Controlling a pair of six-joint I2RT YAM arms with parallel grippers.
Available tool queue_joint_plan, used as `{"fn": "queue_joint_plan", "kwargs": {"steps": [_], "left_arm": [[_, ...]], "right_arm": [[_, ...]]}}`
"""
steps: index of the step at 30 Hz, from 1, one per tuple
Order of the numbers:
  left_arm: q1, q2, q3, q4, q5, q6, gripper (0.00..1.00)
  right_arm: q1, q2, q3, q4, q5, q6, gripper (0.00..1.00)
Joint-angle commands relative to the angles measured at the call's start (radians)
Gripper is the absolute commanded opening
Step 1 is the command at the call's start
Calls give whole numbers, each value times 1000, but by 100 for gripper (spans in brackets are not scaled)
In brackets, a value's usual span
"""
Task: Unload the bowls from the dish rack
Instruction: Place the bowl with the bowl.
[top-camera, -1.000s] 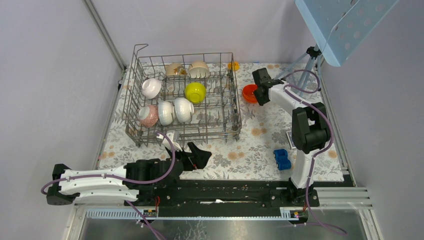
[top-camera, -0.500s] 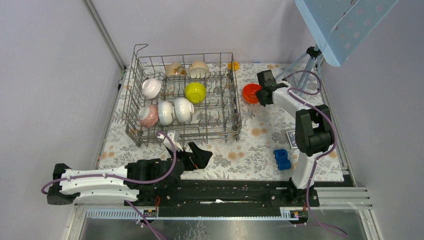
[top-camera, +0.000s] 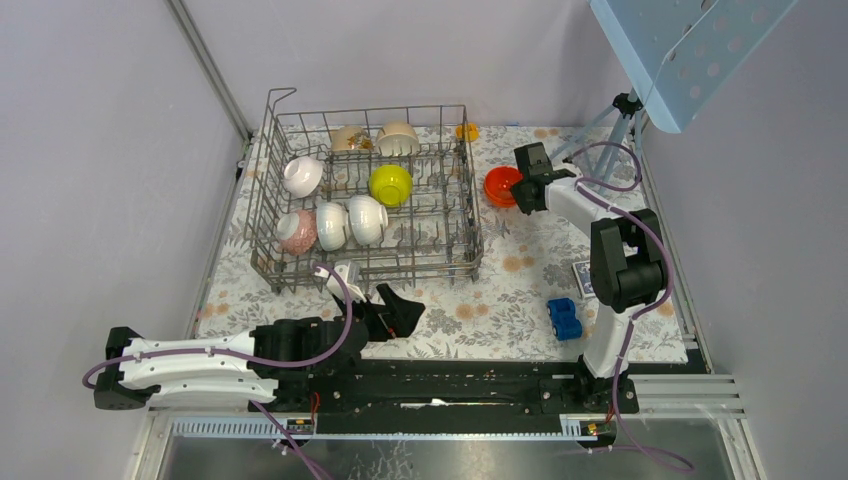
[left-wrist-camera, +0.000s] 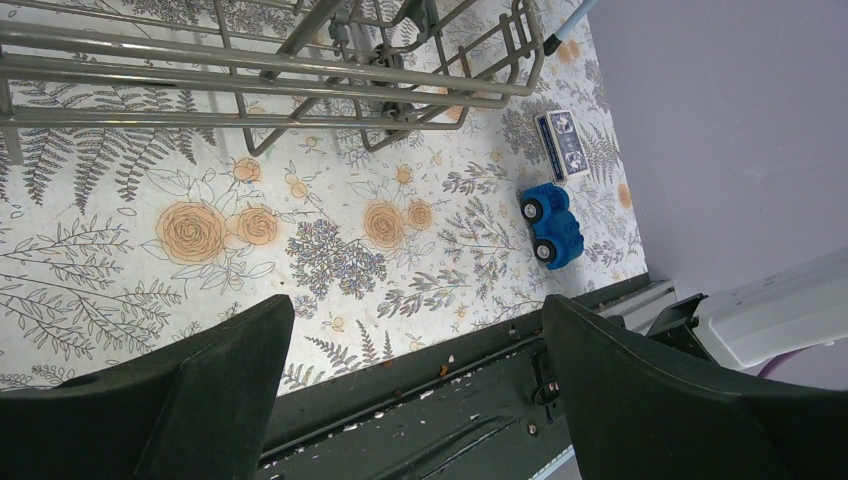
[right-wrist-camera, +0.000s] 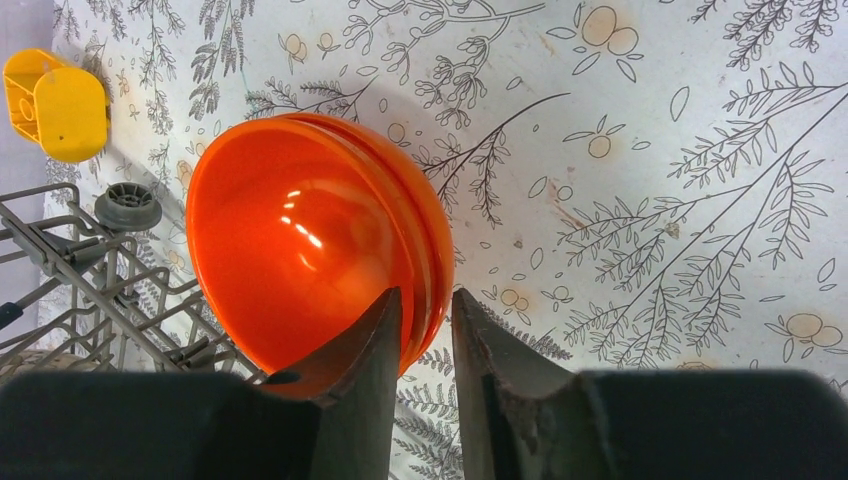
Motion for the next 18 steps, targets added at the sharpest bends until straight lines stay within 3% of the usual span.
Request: {"fn": "queue_joint_plan", "kwargs": {"steps": [1, 10, 18], "left_arm": [[3, -4, -7, 31, -1, -2, 99], [3, -4, -1, 19, -3, 1, 99], [3, -5, 9, 10, -9, 10, 99]], "right_arm": [[-6, -64, -8, 11, -2, -25, 36], [-7, -146, -28, 9, -24, -61, 52], [-6, -307, -202, 105, -130, -120, 65]]}}
